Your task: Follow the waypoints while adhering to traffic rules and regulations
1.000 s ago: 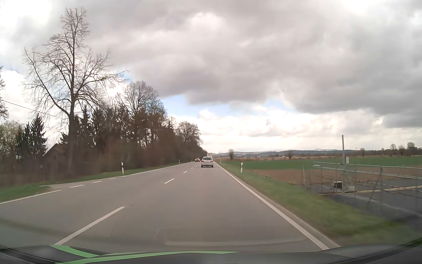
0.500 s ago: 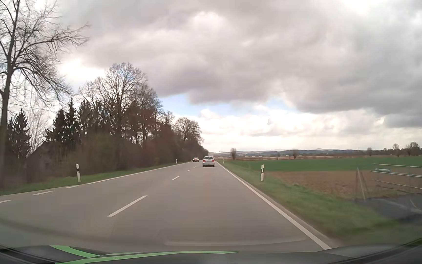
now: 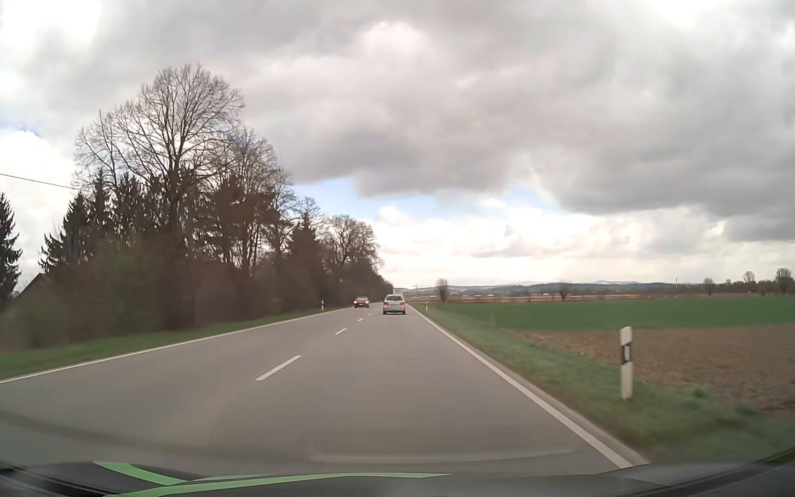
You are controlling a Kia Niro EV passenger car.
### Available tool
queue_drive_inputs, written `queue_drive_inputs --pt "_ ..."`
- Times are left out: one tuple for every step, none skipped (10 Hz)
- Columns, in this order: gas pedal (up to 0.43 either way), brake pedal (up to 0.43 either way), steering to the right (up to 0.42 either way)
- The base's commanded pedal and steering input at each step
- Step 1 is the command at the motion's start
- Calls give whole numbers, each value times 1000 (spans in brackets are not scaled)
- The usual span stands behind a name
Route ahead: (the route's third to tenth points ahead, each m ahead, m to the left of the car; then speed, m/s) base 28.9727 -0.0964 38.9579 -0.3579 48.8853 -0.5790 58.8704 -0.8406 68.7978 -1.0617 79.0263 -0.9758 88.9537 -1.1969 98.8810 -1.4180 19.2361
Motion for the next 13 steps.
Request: queue_drive_inputs --pt "169 0 -1" --pt "169 0 -1" --pt "169 0 -1" --pt "169 0 -1" --pt "169 0 -1" --pt "169 0 -1" --pt "169 0 -1" --pt "169 0 -1" --pt "169 0 -1" --pt "169 0 -1" --pt "169 0 -1" --pt "169 0 -1" --pt "169 0 -1"
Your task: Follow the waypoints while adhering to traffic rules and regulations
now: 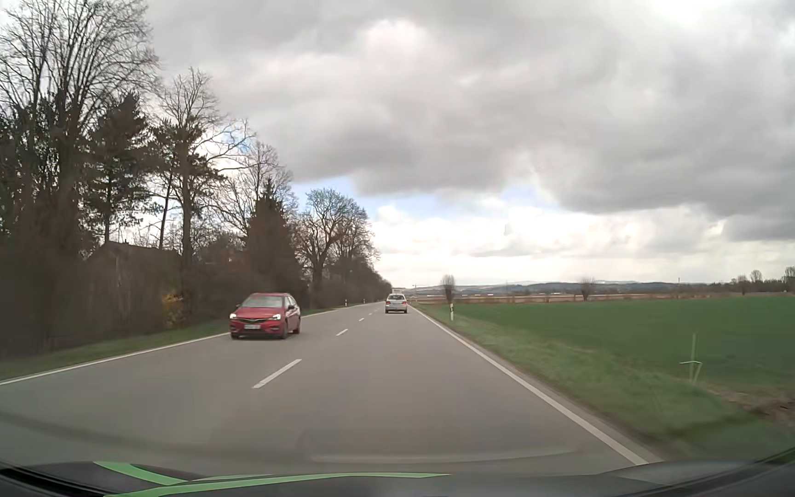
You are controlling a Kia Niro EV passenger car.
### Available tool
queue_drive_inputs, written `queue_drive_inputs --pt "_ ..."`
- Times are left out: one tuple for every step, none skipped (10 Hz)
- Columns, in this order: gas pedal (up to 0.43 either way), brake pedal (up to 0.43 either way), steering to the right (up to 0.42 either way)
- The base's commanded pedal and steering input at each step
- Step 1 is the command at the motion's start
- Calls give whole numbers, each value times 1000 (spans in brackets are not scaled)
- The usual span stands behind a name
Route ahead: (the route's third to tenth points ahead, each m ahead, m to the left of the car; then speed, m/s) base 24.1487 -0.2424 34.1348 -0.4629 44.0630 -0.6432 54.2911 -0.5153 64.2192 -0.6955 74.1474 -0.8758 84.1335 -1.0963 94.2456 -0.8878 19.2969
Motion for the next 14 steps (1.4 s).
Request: queue_drive_inputs --pt "169 0 -1" --pt "169 0 -1" --pt "169 0 -1" --pt "169 0 -1" --pt "169 0 -1" --pt "169 0 0" --pt "169 0 0" --pt "169 0 0" --pt "169 0 0" --pt "169 0 0" --pt "169 0 0" --pt "169 0 0" --pt "169 0 0" --pt "169 0 0"
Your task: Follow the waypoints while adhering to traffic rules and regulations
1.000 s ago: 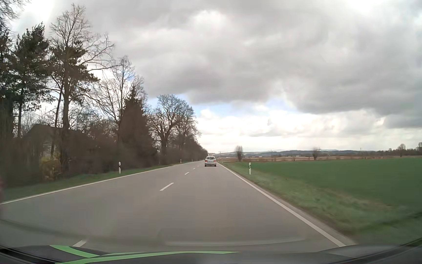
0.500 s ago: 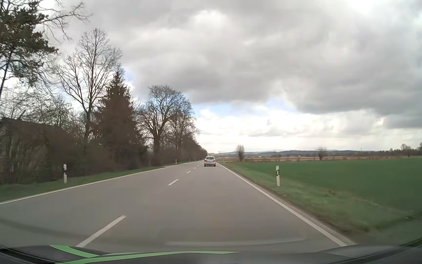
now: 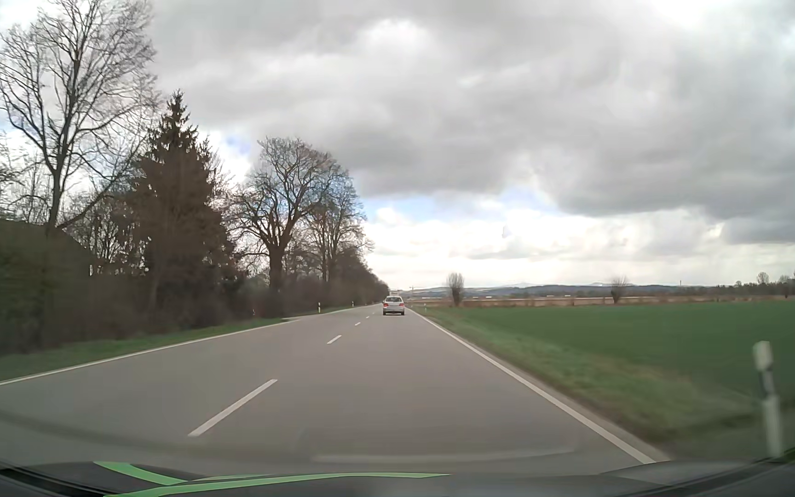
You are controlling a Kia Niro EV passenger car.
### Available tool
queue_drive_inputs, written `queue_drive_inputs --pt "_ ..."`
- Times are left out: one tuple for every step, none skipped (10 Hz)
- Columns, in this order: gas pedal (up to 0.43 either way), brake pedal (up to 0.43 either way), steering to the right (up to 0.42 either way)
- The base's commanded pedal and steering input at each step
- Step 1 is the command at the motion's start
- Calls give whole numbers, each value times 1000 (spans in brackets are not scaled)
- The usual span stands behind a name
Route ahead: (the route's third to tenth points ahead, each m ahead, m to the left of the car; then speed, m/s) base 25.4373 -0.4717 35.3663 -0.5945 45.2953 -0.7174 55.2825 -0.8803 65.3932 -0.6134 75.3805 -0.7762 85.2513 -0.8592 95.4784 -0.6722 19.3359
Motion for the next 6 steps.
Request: queue_drive_inputs --pt "169 0 0" --pt "157 0 0" --pt "157 0 0" --pt "157 0 0" --pt "157 0 0" --pt "157 0 0"
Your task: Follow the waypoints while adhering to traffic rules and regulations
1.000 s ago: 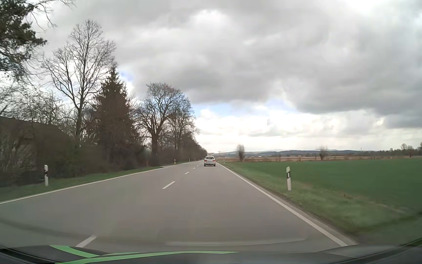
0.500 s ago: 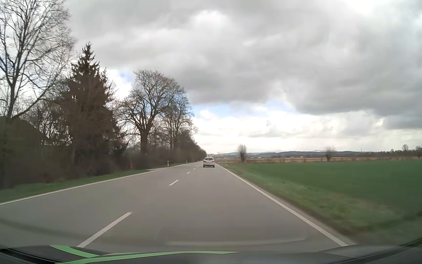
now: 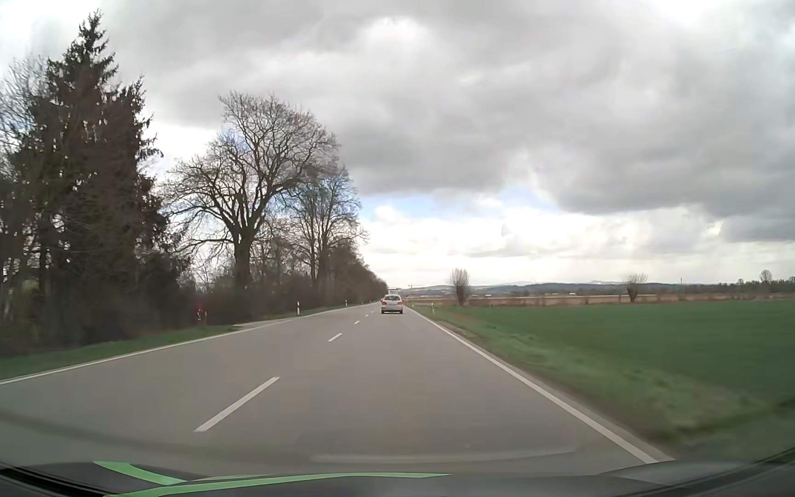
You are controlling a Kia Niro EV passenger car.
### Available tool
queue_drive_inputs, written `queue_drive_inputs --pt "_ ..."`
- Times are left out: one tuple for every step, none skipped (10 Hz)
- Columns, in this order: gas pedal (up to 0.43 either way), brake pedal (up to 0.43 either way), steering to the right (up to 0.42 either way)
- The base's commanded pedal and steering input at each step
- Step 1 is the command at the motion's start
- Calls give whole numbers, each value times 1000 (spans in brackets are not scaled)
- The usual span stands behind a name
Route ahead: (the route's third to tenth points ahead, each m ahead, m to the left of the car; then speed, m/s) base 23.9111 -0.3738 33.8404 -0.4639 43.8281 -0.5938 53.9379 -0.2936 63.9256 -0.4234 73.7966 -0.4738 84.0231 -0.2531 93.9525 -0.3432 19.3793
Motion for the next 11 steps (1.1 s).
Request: queue_drive_inputs --pt "157 0 0" --pt "157 0 0" --pt "157 0 0" --pt "157 0 0" --pt "157 0 0" --pt "157 0 0" --pt "157 0 0" --pt "157 0 0" --pt "157 0 -1" --pt "157 0 -1" --pt "157 0 -2"
